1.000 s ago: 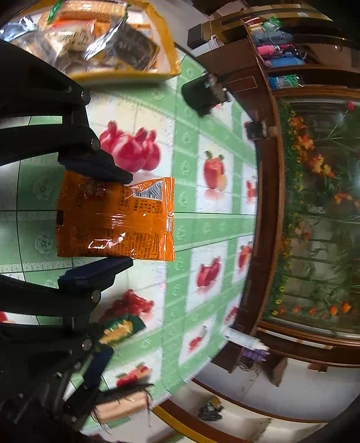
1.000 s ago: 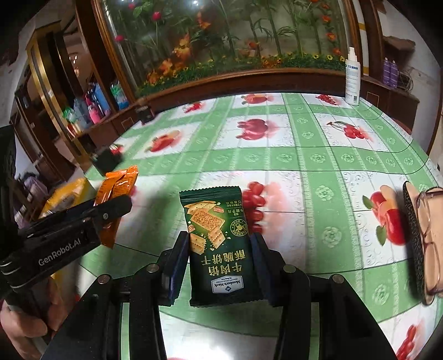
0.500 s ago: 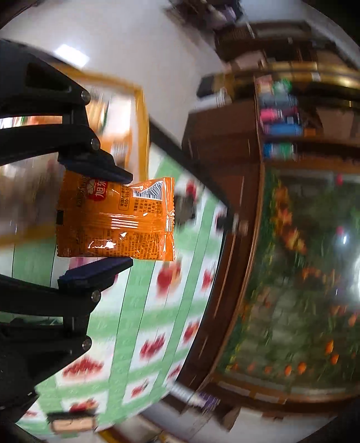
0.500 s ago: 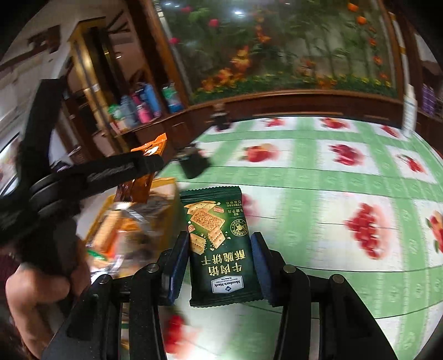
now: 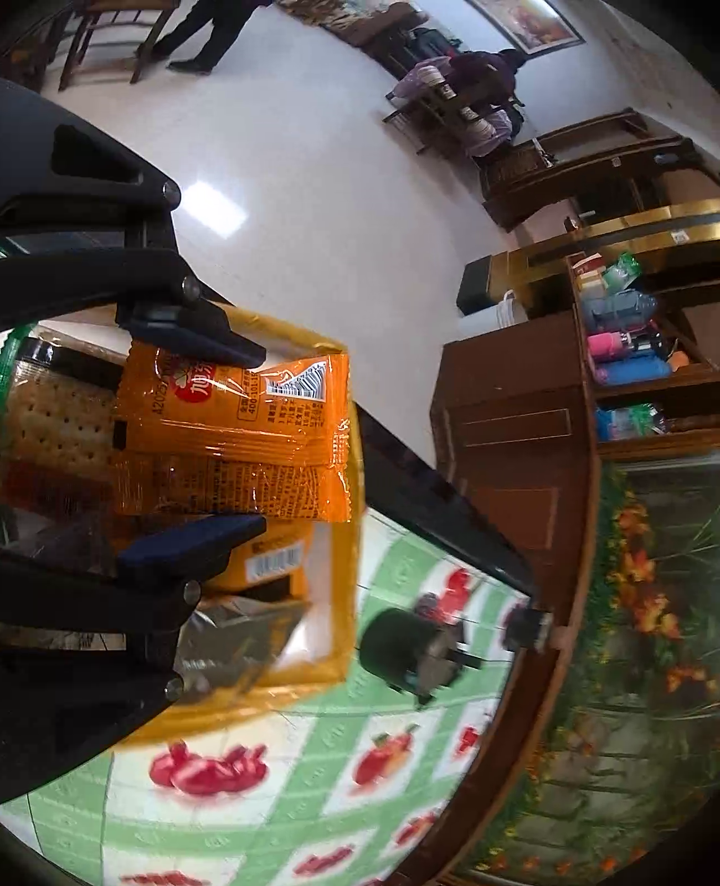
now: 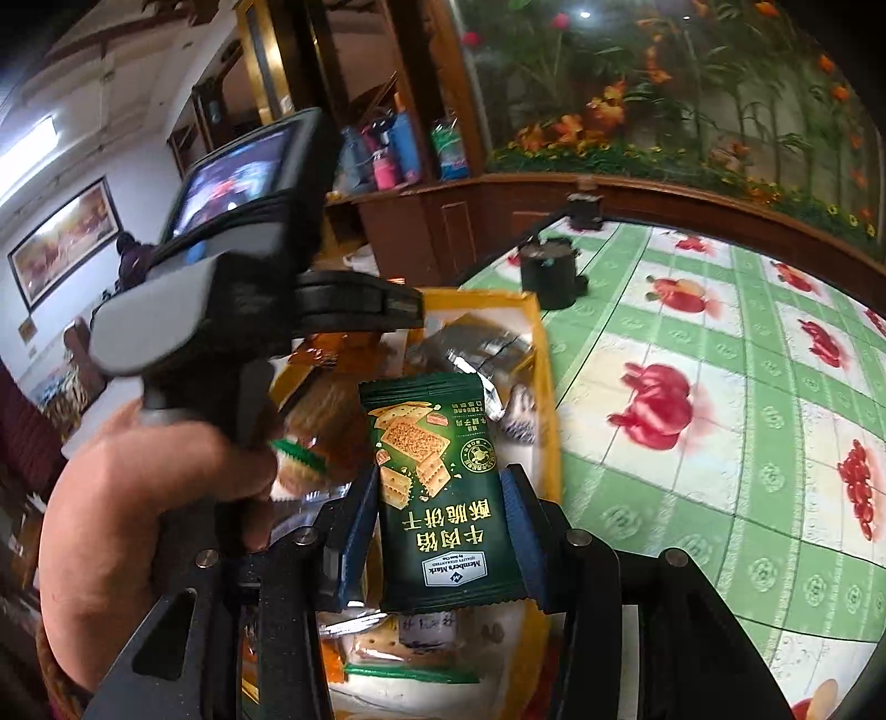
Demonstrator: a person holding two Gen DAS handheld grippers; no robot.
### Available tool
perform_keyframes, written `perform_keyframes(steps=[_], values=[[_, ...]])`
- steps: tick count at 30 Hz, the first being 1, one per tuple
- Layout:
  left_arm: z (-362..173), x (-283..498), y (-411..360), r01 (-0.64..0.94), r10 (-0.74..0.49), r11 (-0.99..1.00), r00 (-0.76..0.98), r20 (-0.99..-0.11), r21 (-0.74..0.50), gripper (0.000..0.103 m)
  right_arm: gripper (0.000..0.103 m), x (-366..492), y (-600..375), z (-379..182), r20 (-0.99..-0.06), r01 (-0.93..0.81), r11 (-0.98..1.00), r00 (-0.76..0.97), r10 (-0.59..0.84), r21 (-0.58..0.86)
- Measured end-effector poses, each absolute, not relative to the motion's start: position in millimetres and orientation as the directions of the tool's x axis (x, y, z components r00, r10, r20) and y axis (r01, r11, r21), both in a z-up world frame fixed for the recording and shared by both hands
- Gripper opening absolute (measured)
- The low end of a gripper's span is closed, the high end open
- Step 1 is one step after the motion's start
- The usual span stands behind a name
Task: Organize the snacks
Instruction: 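Carry both packets over the tray and open both grippers to drop them, then withdraw both open grippers from the tray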
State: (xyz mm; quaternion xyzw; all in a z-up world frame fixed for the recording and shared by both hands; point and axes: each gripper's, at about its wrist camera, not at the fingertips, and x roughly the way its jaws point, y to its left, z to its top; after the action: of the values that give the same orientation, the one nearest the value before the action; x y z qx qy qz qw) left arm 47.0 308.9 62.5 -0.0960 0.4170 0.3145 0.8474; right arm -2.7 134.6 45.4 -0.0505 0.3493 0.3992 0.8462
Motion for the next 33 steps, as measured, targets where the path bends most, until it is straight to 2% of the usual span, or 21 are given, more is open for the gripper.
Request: perform_keyframes(steps=[7, 11, 26, 30, 33], values=[[59, 51, 305, -0.614, 0.479, 0.777, 0.437, -0.761, 0.136, 0.054, 0.049, -9, 139, 36, -0.643, -0.731, 0.669, 0.451, 0.618, 0.130], [58, 55, 303, -0.615, 0.491, 0.774, 0.431, -0.757, 0.152, 0.054, 0.044, -8, 144, 20, -0.691, -0.734, 0.663, 0.406, 0.599, 0.144], [65, 54, 301, -0.616, 0.490, 0.775, 0.447, -0.749, 0.139, 0.059, 0.044, -18, 135, 40, -0.623, -0.750, 0.656, 0.475, 0.621, 0.081], [67, 54, 300, -0.616, 0.484, 0.778, 0.463, -0.742, 0.123, 0.068, 0.049, -21, 128, 46, -0.596, -0.750, 0.656, 0.489, 0.637, 0.087], [70, 53, 297, -0.618, 0.491, 0.777, 0.478, -0.729, 0.119, 0.070, 0.049, -20, 122, 51, -0.581, -0.746, 0.656, 0.487, 0.652, 0.111]])
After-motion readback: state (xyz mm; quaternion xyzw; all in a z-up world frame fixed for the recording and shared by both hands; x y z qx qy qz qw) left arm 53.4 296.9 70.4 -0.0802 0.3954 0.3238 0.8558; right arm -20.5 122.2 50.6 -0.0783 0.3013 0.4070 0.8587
